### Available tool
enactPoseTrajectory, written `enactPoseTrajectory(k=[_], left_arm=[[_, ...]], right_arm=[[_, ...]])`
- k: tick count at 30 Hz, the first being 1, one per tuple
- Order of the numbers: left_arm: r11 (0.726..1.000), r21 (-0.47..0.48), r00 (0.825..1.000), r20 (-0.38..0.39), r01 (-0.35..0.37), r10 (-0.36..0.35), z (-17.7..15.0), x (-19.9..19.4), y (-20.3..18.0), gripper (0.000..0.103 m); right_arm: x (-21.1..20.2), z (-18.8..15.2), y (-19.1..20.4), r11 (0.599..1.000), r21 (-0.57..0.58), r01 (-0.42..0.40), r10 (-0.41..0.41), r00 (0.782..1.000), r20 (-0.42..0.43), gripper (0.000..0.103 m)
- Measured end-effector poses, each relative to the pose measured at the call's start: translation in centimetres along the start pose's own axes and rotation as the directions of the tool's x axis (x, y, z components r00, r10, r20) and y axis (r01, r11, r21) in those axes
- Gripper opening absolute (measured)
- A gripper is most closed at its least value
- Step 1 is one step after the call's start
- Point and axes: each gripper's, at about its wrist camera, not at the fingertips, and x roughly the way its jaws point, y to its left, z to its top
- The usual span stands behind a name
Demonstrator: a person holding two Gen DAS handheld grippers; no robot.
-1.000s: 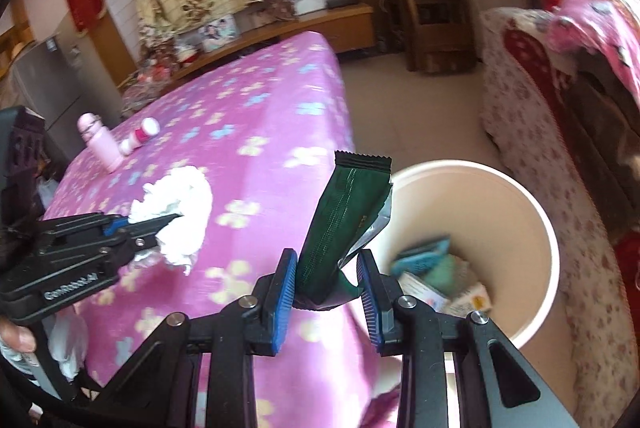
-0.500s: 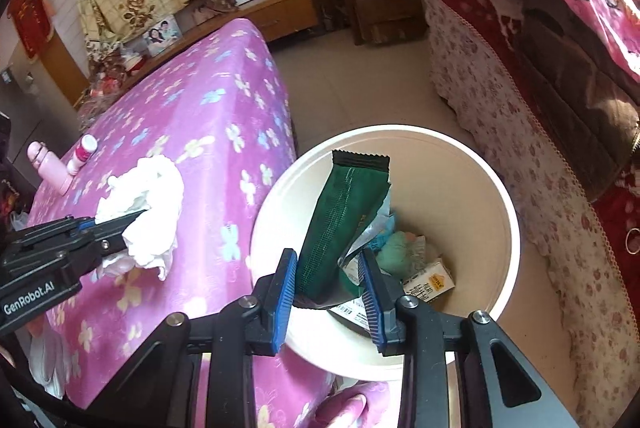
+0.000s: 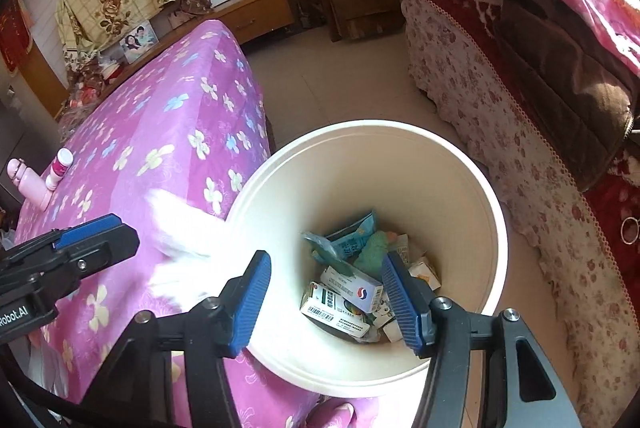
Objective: Collect trash
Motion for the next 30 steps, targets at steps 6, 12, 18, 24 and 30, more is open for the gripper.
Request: enactPoseTrajectory(k=[6, 12, 18, 24, 30], left_arm=[[0.999, -0.006, 0.999, 0.034, -0.033, 0.034, -0.7, -1.2, 0.8, 0.054], [0.995, -0.003, 0.988, 0.116, -0.103, 0.102, -1.7, -4.3, 1.2, 0.055], [0.993, -0.008, 0.971, 0.207, -0.121, 0.120, -3.1, -8.4, 1.5, 0.055], [0.989, 0.012, 0.947, 0.288, -0.149, 0.139, -4.7, -12.0, 1.5, 0.055], [0.984, 0.012, 0.921, 0.355, -0.178, 0.162, -6.3, -15.0, 1.6, 0.055]], right_arm=[[-1.0, -0.4, 0.7, 1.000, 0.001, 0.008, -0.008, 1.000, 0.022, 0.062], [-3.9, -0.9, 2.8, 0.998, -0.012, 0.065, -0.063, 0.993, 0.095, 0.062], [-8.2, -1.8, 5.9, 0.995, -0.012, 0.096, -0.092, 0.976, 0.195, 0.062], [-12.2, -3.1, 8.7, 0.992, -0.013, 0.123, -0.115, 0.954, 0.279, 0.065], [-15.3, -4.0, 10.6, 0.990, -0.006, 0.143, -0.132, 0.928, 0.349, 0.065]])
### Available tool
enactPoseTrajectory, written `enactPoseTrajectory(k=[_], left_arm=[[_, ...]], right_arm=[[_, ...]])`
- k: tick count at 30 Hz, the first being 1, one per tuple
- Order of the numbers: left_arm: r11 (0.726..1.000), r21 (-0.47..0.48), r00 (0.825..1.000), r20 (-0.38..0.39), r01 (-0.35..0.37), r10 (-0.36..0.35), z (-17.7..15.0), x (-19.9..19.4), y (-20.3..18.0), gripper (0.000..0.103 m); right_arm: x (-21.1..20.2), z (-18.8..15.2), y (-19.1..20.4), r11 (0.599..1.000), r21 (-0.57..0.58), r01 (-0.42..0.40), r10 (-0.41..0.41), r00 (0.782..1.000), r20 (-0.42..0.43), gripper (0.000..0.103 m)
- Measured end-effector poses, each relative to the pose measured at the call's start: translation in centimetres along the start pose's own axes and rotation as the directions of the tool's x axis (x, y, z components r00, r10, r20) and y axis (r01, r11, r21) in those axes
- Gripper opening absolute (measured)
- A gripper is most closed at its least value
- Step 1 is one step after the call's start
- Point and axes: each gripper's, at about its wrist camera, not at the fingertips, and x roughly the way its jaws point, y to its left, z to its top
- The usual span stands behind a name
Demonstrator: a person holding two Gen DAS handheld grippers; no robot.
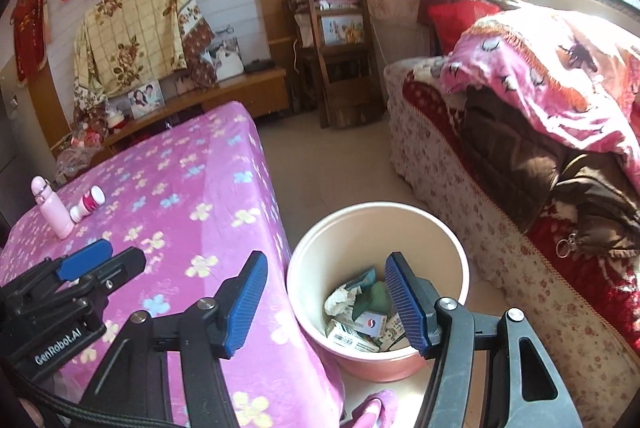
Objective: Collect trash
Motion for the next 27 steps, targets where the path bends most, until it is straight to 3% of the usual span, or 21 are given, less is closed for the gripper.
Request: enactPoseTrajectory(k=[9, 15, 27], left_arm=[[1.000, -0.008, 0.997, 0.076, -0.018, 0.018, -0.4, -3.5, 0.5, 0.055], [0.999, -0.024, 0.991, 0.131, -0.035, 0.038, -0.5, -5.3, 1.1, 0.065], [0.999, -0.020, 0.985, 0.165, -0.045, 0.047, -0.3, -6.5, 1.3, 0.067]], right_arm=[[-3.4, 0.1, 1.9, 0.998, -0.046, 0.032, -0.029, 0.996, 0.079, 0.068], [-4.9, 0.1, 2.6, 0.999, -0.036, 0.018, -0.014, 0.994, 0.108, 0.073], [-6.6, 0.4, 2.9, 0.999, -0.036, 0.018, -0.013, 0.990, 0.143, 0.075]])
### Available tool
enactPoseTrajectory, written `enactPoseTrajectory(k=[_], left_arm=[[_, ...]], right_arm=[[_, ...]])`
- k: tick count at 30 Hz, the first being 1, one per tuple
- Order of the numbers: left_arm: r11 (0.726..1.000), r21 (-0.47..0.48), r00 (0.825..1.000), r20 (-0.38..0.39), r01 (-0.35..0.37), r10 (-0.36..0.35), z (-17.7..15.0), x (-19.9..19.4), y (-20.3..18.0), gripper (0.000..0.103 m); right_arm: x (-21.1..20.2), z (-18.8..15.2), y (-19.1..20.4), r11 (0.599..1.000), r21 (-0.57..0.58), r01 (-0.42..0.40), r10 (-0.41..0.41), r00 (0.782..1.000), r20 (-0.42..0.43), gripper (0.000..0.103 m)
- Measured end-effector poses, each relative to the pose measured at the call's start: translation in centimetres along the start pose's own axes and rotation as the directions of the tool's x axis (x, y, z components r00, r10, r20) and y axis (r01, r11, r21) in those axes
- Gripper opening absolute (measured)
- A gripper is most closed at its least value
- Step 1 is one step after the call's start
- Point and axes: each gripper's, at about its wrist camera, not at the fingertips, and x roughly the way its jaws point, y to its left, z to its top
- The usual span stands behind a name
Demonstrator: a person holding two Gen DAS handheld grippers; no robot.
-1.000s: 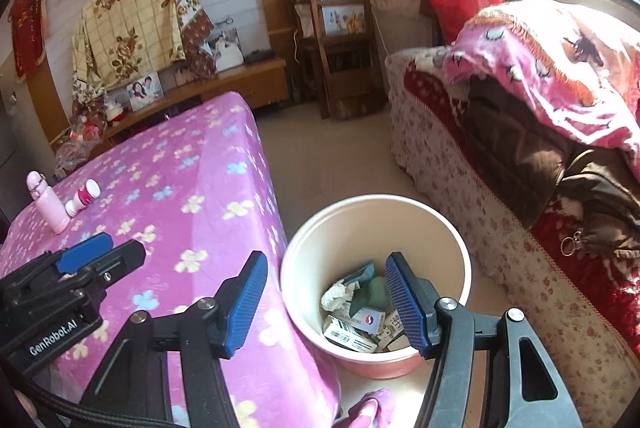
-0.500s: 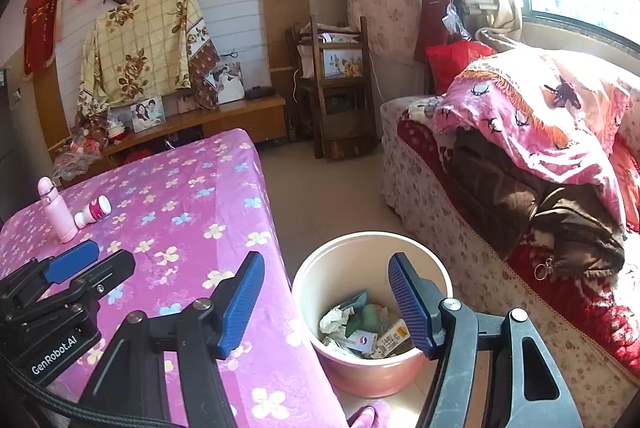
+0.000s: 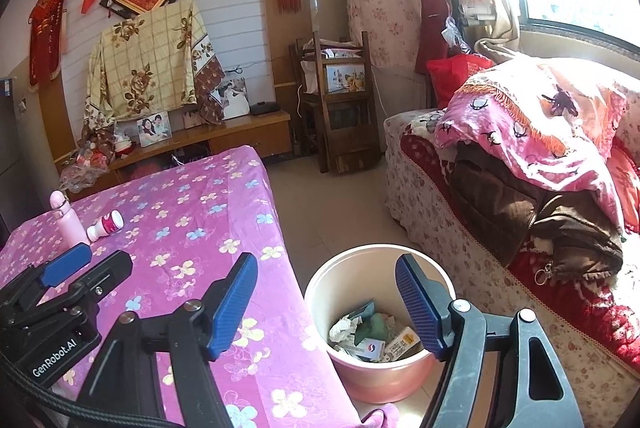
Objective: Collect trash
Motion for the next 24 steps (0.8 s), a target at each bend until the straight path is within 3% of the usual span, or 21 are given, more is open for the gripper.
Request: enactPoseTrajectory(k=[24], left_arm=[[1.000, 0.000, 0.999, 0.036, -0.026, 0.026, -0.1, -0.6, 0.2, 0.067]], right_arm=[[-1.2, 0.6, -0.7, 1.000, 0.010, 0.018, -0.018, 0.999, 0.043, 0.075]])
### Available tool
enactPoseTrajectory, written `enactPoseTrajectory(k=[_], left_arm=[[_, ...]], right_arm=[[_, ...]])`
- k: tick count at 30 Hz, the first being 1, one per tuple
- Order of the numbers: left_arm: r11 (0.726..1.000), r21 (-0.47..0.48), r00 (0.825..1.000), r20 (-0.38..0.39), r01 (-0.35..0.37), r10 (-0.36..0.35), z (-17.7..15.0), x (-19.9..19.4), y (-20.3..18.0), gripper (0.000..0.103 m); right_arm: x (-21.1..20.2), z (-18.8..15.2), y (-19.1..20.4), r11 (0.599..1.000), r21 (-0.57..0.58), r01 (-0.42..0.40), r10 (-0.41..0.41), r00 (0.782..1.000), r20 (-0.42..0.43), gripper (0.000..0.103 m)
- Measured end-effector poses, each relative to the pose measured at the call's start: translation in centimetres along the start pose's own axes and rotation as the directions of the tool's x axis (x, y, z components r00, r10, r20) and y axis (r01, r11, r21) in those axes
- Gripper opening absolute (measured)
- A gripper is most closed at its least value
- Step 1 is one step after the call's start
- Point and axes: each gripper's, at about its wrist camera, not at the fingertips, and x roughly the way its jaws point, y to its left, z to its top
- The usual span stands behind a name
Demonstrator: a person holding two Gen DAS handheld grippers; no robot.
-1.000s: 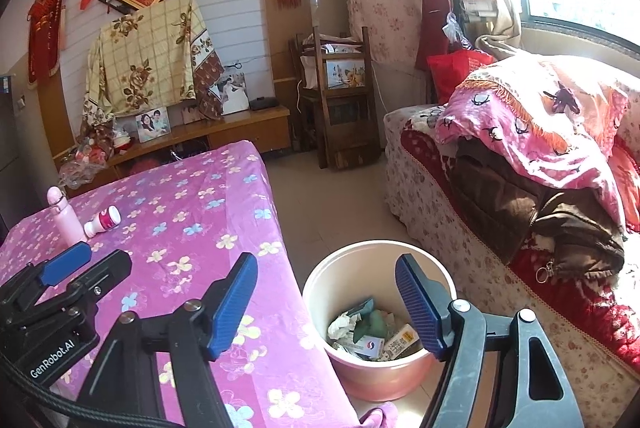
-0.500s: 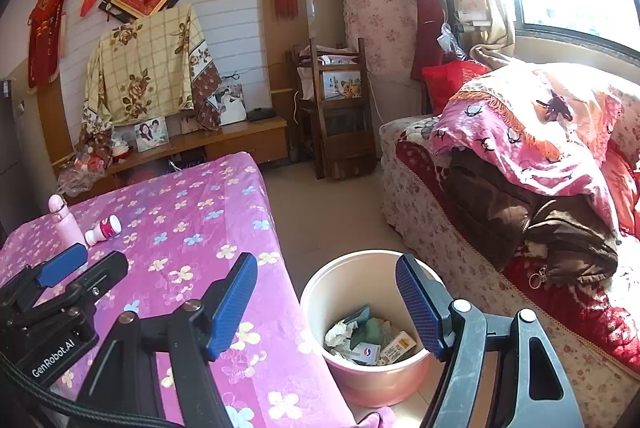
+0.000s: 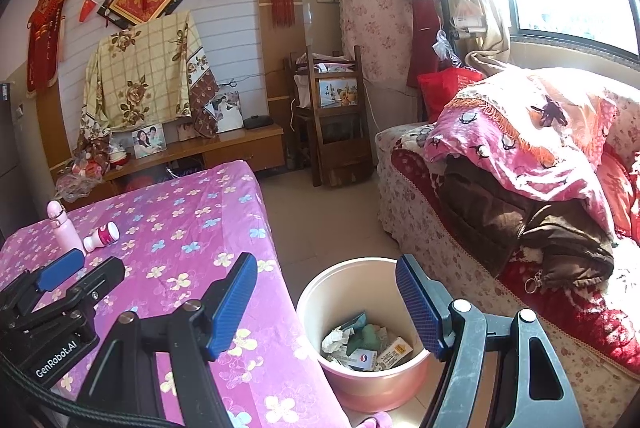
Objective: Collect trash
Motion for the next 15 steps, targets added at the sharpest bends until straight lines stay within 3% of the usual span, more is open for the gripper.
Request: enactPoseTrajectory(k=[15], left_arm=[[1.000, -0.002, 1.000, -0.006, -0.001, 0.001, -0.24, 0.11, 0.30, 0.067]], right_arm=[[0.16, -0.09, -0.17, 1.000, 0.004, 0.002, -0.002, 1.000, -0.010, 0.075]])
